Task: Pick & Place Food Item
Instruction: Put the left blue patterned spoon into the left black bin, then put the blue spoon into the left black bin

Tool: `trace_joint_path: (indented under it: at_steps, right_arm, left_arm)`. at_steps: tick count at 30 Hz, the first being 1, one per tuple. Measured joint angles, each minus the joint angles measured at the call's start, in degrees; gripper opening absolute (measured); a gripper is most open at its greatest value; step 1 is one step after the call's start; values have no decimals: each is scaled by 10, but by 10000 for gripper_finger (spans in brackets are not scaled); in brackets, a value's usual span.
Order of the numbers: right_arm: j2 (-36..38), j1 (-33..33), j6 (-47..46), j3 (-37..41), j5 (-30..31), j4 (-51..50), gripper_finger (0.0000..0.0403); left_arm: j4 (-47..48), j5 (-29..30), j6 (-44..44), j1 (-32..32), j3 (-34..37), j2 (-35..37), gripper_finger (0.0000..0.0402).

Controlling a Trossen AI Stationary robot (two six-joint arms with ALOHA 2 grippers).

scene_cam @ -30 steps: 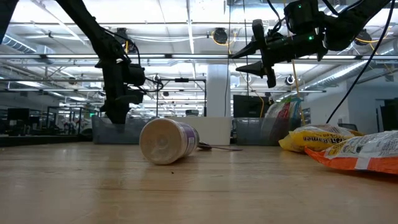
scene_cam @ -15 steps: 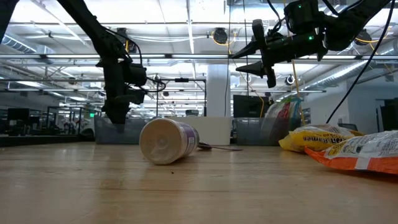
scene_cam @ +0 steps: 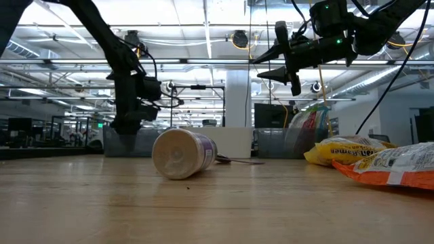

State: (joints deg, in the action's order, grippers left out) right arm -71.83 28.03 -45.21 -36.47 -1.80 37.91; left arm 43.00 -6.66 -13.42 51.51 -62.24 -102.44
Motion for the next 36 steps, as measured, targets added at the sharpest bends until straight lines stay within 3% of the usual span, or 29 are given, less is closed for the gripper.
trace_joint_path:
  at_steps: [12, 20, 29, 36]
  right_arm:
    - [0, 0, -5, 0, 0, 0, 169]
    - [0, 0, -4, 0, 0, 0, 169]
    - [0, 0, -6, 0, -2, 0, 169]
    - [0, 0, -6, 0, -3, 0, 169]
  left_arm:
    - [-23, 7, 5, -2, -1, -9, 31]
    - [-27, 22, 22, -3, 0, -11, 91]
    - [-24, 16, 32, -2, 1, -6, 130]
    - [-20, 7, 42, -2, 2, 42, 157]
